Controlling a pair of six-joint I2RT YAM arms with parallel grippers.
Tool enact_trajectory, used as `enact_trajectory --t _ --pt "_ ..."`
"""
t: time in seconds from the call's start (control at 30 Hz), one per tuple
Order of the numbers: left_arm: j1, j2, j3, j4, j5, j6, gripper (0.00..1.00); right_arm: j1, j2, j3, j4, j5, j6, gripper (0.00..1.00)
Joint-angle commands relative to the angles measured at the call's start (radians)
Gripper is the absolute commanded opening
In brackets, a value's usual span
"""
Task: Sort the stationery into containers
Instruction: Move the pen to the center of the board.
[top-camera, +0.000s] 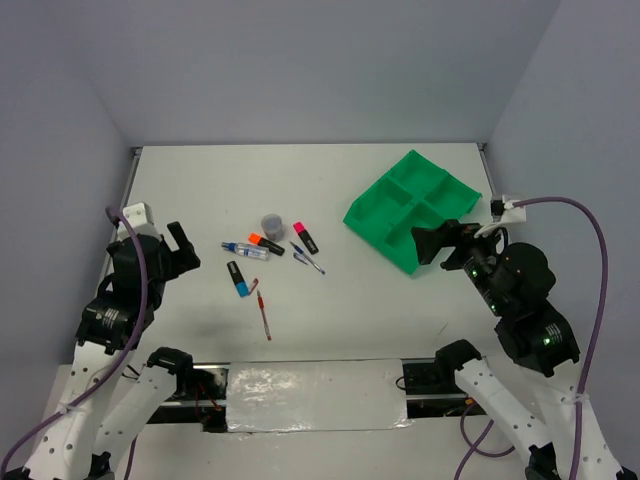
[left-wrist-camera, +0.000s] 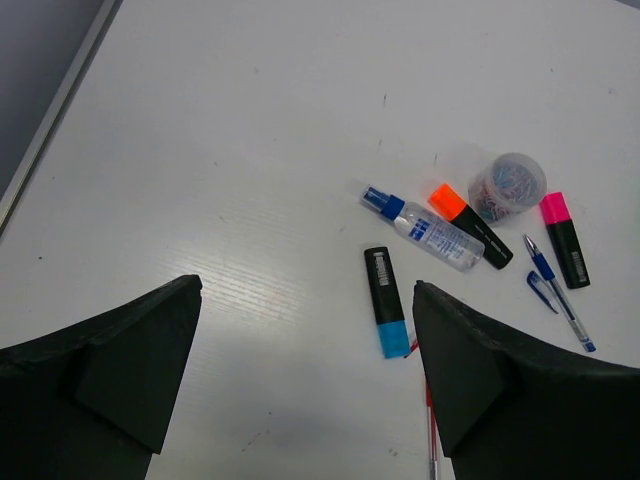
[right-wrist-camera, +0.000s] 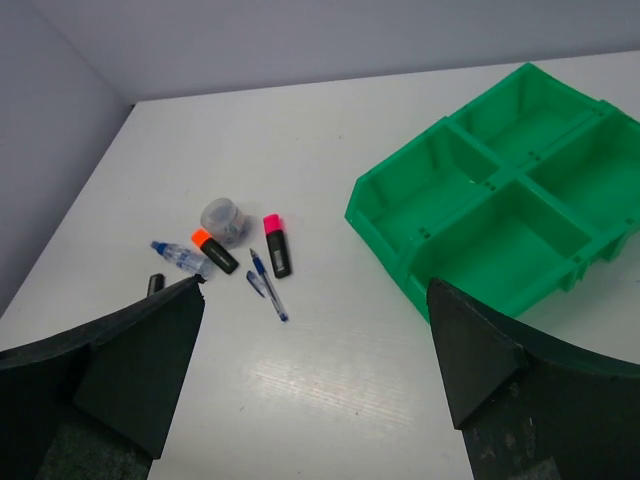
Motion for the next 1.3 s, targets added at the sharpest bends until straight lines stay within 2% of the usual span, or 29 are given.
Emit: enact_trajectory --t 0.0,0.1,0.17,0.23,0.27,0.3,0.33,0.37,0.4,0.43,0.47,0.5,0.53,0.6,0.67,0.7,0.77,0.83,1.03,1.17,1.27 --pt "0.003 -0.003 0.017 0.015 -0.021 -0.023 0.99 0.013 0.015 0.002 0.039 -0.013 -0.005 1.0" --pt "0.008 -0.006 0.015 0.015 -0.021 -0.023 0.99 0.013 0.038 0.002 0.051 -0.045 -0.014 1.0" --pt "0.011 -0.006 0.017 0.014 -0.025 -0.026 0.99 0.013 0.059 -0.001 0.071 -0.12 -0.008 1.0" --pt "0.014 -0.006 0.017 0.011 -0.034 -0.029 0.99 0.013 0.119 -0.001 0.12 -0.197 0.001 1.0" --pt "0.017 -0.007 0.017 0.011 -0.033 -0.03 0.99 0.013 0.146 -0.003 0.14 -0.303 0.001 1.0" --pt "0.02 -0.009 0.017 0.012 -0.031 -0.03 0.99 0.022 0.18 0.008 0.163 -0.338 0.004 1.0" --pt "0.022 -0.012 0.015 0.012 -0.03 -0.029 0.99 0.037 0.272 0.018 0.17 -0.358 0.004 1.0" --pt "0.026 -0.012 0.015 0.015 -0.028 -0.029 0.99 0.069 0.329 0.07 0.162 -0.319 -0.008 1.0" --pt "0.029 -0.013 0.014 0.017 -0.025 -0.026 0.99 0.178 0.398 0.113 0.095 -0.239 -0.019 1.0" --pt "0.032 -0.012 0.014 0.017 -0.021 -0.026 0.99 0.245 0.544 0.165 0.049 -0.14 -0.049 1.0" --pt "0.035 -0.012 0.014 0.017 -0.019 -0.026 0.99 0.311 0.618 0.263 0.009 -0.046 -0.066 1.0" --pt "0.037 -0.01 0.014 0.017 -0.018 -0.026 0.99 0.428 0.692 0.311 -0.067 0.105 -0.085 1.0" --pt "0.038 -0.01 0.012 0.015 -0.016 -0.027 0.99 0.47 0.83 0.359 -0.105 0.172 -0.112 1.0" --pt "0.04 -0.013 0.011 0.017 -0.014 -0.027 0.99 0.53 0.956 0.463 -0.181 0.296 -0.154 0.99" --pt "0.038 -0.02 0.007 0.017 -0.013 -0.027 0.99 0.533 1.123 0.541 -0.211 0.308 -0.177 0.95" --pt "0.038 -0.021 0.006 0.018 -0.011 -0.027 0.99 0.533 1.171 0.56 -0.226 0.279 -0.212 0.87" --pt "0.038 -0.026 0.004 0.018 -0.014 -0.029 0.99 0.535 1.274 0.586 -0.213 0.259 -0.24 0.8" --pt "0.038 -0.029 0.004 0.02 -0.005 -0.027 0.99 0.531 1.306 0.571 -0.186 0.216 -0.283 0.73" --pt "0.037 -0.027 0.003 0.026 0.012 -0.02 0.99 0.486 1.346 0.482 -0.07 0.032 -0.359 0.65" --pt "0.038 -0.03 0.001 0.031 0.025 -0.015 0.99 0.458 1.389 0.457 -0.036 0.002 -0.385 0.55" --pt "0.038 -0.027 0.0 0.035 0.038 -0.01 0.99 0.447 1.414 0.453 -0.025 0.005 -0.395 0.51"
